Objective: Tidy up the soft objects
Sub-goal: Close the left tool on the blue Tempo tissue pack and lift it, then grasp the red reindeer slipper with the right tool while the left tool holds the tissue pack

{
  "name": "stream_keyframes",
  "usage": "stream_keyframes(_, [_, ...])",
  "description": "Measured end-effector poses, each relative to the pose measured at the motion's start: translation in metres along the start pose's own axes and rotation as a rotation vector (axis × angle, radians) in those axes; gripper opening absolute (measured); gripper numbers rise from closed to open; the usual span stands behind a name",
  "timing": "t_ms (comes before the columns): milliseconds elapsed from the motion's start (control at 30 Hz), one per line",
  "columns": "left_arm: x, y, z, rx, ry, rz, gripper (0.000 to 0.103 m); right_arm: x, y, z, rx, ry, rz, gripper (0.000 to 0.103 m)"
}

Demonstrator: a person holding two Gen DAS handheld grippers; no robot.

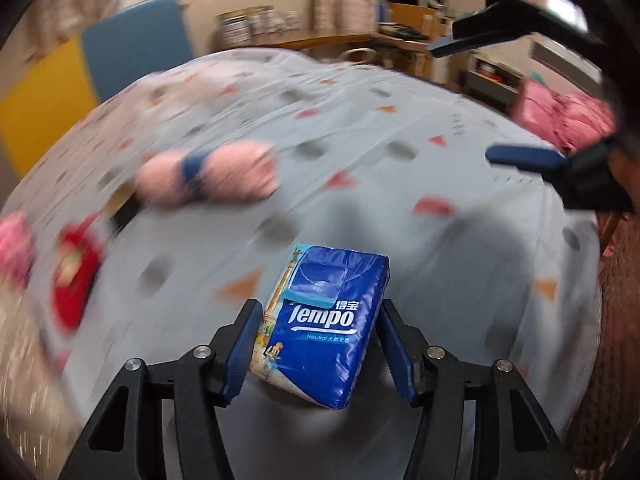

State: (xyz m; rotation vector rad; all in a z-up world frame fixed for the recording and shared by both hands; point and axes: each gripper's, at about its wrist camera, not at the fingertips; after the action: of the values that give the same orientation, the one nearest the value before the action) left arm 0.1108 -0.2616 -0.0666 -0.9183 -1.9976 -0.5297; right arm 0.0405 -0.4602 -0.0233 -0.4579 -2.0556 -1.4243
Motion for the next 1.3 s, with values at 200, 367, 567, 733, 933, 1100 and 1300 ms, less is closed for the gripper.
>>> stream_keyframes(200, [0.042,0.036,0.072,0.097,0.012,-0.141,0.059,-0.024,0.019,0.015,0.115,0.129,0.014,0.077])
stream_keyframes(367, [0.076,0.064,0.121,0.195,-0.004,-0.241,0.059,-0.041,0.052,0.041,0.323,0.231,0.026,0.077])
stream_keyframes(567, [0.089,0.074,0.147,0.23,-0.044,-0.27,0.059,-0.068,0.114,0.092,0.661,0.347,0.041,0.071])
stream_keyframes(733, [0.088,0.07,0.153,0.215,-0.076,-0.283,0.059,-0.104,0.171,0.127,0.892,0.415,0.05,0.071])
stream_keyframes(933, [0.089,0.07,0.156,0.214,-0.105,-0.281,0.059,-0.163,0.22,0.138,0.91,0.478,0.076,0.071])
stream_keyframes(1100, [0.089,0.072,0.159,0.22,-0.116,-0.273,0.059,-0.212,0.241,0.157,0.965,0.474,0.155,0.071])
stream_keyframes(1300, [0.09,0.071,0.161,0.222,-0.123,-0.269,0.06,-0.246,0.223,0.179,1.058,0.548,0.236,0.04])
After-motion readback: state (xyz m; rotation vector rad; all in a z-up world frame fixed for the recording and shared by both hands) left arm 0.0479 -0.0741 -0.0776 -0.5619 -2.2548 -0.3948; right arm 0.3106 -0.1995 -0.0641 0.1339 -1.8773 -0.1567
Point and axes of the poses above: each gripper's, at about its wrist camera, not at the fingertips, and x roughly against the way its jaws point, y to its left, z to its underside, and after that the axes turned 3 degrees about y, right-handed
